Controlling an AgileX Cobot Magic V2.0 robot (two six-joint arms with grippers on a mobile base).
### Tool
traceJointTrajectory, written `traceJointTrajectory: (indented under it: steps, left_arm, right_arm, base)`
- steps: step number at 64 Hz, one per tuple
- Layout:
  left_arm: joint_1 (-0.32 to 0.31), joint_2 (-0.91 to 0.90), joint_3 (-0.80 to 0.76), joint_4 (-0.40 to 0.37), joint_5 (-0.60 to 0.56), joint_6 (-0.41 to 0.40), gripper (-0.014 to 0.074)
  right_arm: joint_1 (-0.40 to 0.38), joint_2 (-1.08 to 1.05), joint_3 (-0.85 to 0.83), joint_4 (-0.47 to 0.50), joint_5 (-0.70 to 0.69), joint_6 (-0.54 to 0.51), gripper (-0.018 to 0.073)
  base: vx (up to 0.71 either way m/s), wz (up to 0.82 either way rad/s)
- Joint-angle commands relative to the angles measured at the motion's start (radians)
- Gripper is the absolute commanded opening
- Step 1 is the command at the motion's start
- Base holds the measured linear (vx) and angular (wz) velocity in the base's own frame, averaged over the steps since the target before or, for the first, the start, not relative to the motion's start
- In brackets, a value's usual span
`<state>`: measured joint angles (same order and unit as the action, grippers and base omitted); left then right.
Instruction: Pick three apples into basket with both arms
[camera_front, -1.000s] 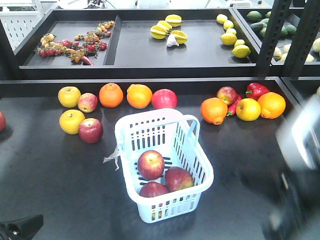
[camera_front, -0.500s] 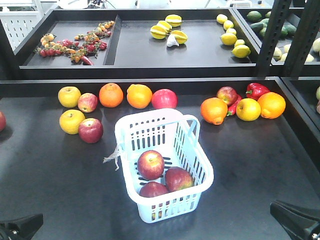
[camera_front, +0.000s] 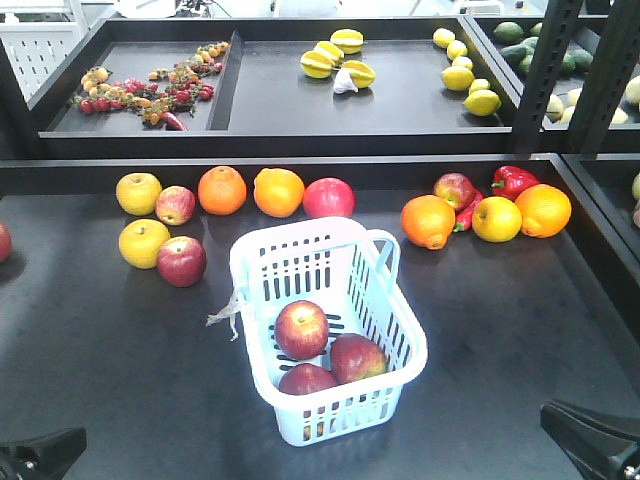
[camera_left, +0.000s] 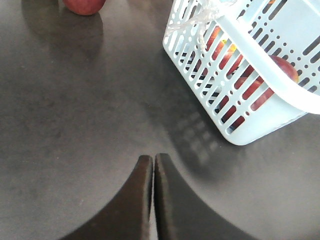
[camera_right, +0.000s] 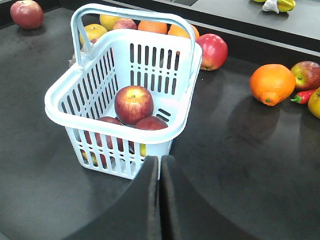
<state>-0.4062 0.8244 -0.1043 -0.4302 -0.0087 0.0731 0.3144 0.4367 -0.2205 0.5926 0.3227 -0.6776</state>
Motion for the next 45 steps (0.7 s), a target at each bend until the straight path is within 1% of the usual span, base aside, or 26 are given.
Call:
traceJointTrajectory:
  steps: [1,17,19,21,22,26,29,33,37,41,45]
  left_arm:
    - [-0.001,-0.005,-0.021,-0.006,-0.054,-0.006,-0.0008]
    - [-0.002,-0.006,-0.004,0.000,-0.055,-0.010,-0.0008]
    - [-0.002,-0.007,0.005,0.006,-0.049,-0.020,-0.0008]
    - [-0.003,-0.007,0.017,0.029,-0.044,-0.052,-0.0008]
    - [-0.003,-0.007,0.025,0.041,-0.041,-0.079,-0.0008]
    - [-0.003,-0.007,0.053,0.130,-0.037,-0.185,-0.0008]
    - [-0.003,-0.009,0.074,0.230,-0.036,-0.284,-0.0008]
    - [-0.003,-0.028,0.098,0.341,-0.038,-0.405,-0.0008]
    - [-0.003,-0.068,0.126,0.430,-0.047,-0.497,-0.0008]
    - [-0.003,-0.116,0.153,0.489,-0.062,-0.533,-0.0008]
    - [-0.003,-0.169,0.152,0.511,-0.035,-0.525,-0.0008]
  right_arm:
    - [0.000,0.004,-0.027,0.013,-0.065,0.000,-0.0004]
    - [0.000,0.004,-0.027,0.013,-0.065,0.000,-0.0004]
    - [0.000,0.004,-0.027,0.013,-0.065,0.000,-0.0004]
    - [0.000,0.004,-0.027,0.013,-0.065,0.000,-0.0004]
    - [0.000,0.004,-0.027,0.013,-0.065,0.000,-0.0004]
    - [0.000,0.004,-0.027,0.013,-0.065,0.000,-0.0004]
    - [0.000,0.004,-0.027,0.013,-0.065,0.000,-0.0004]
    - [0.000,0.004,-0.027,0.013,-0.064,0.000,-0.0004]
    - [0.000,0.004,-0.027,0.013,-0.064,0.000,-0.0004]
    - [0.000,0.004,-0.027,0.013,-0.064,0.000,-0.0004]
    - [0.000,0.004,-0.027,0.013,-0.064,0.000,-0.0004]
  base:
    - [0.00,0.00]
    - [0.00,0.00]
    - [0.00,0.00]
    - [0.00,0.00]
    - [0.00,0.00]
    - [0.00,0.00]
    - [0.00,0.00]
    - [0.00,0.00]
    - [0.00,0.00]
    - [0.00,0.00]
    - [0.00,0.00]
